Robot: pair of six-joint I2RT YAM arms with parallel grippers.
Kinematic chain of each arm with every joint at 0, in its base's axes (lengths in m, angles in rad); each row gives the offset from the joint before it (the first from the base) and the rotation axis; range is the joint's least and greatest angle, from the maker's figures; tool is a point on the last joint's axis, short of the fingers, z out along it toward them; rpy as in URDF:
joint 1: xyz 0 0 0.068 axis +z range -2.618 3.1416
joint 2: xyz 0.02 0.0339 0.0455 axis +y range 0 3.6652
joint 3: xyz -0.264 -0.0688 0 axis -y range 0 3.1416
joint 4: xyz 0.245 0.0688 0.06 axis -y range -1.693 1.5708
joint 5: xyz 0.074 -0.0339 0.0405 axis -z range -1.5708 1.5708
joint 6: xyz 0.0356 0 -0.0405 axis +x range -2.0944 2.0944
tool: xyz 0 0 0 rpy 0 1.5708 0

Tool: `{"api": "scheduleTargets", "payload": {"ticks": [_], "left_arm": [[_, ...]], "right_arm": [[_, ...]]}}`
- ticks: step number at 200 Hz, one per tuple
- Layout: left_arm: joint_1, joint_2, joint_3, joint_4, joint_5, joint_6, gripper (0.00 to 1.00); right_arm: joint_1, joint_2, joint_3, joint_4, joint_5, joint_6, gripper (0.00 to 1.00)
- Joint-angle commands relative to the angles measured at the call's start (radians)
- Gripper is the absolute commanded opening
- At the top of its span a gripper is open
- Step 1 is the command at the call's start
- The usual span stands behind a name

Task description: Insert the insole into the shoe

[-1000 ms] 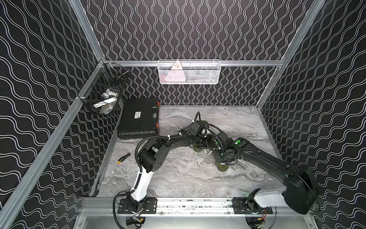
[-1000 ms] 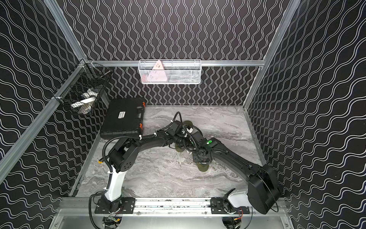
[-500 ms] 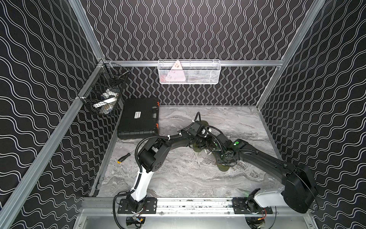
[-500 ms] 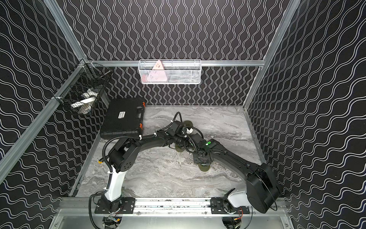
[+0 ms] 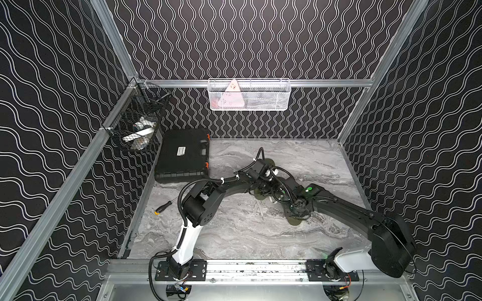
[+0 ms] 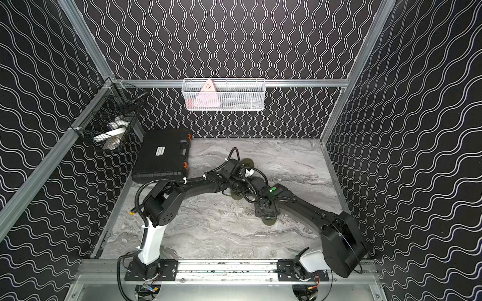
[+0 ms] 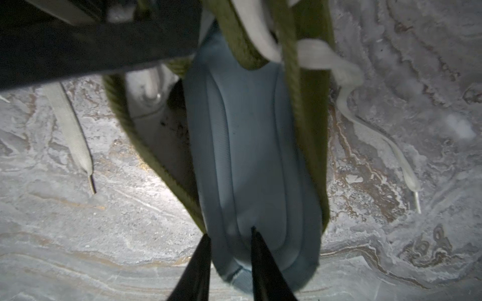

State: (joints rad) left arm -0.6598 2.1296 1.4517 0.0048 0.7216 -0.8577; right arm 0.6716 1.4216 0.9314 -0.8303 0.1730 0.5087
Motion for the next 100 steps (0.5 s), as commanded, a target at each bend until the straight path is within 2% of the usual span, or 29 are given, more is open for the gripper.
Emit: {"api": "scheduleTargets", "payload": {"ticks": [1, 40, 61, 100], "left_arm": [[0.003, -0.003, 0.000, -0.004, 0.019, 0.021, 0.00], [0.003, -0.003, -0.001, -0.012, 0.019, 0.029, 0.00], [0.002, 0.000, -0.005, -0.008, 0.022, 0.025, 0.00], [0.002, -0.003, -0.017, -0.004, 0.022, 0.028, 0.00]], "right_arm": [[0.000, 0.007, 0.003, -0.014, 0.039, 0.037, 0.18], [-0.002, -0.015, -0.011, 0.017, 0.037, 0.057, 0.00], [-0.026, -0.021, -0.043, 0.067, 0.005, 0.074, 0.00], [-0.148, -0.003, -0.148, 0.233, -0.125, 0.106, 0.00]]}}
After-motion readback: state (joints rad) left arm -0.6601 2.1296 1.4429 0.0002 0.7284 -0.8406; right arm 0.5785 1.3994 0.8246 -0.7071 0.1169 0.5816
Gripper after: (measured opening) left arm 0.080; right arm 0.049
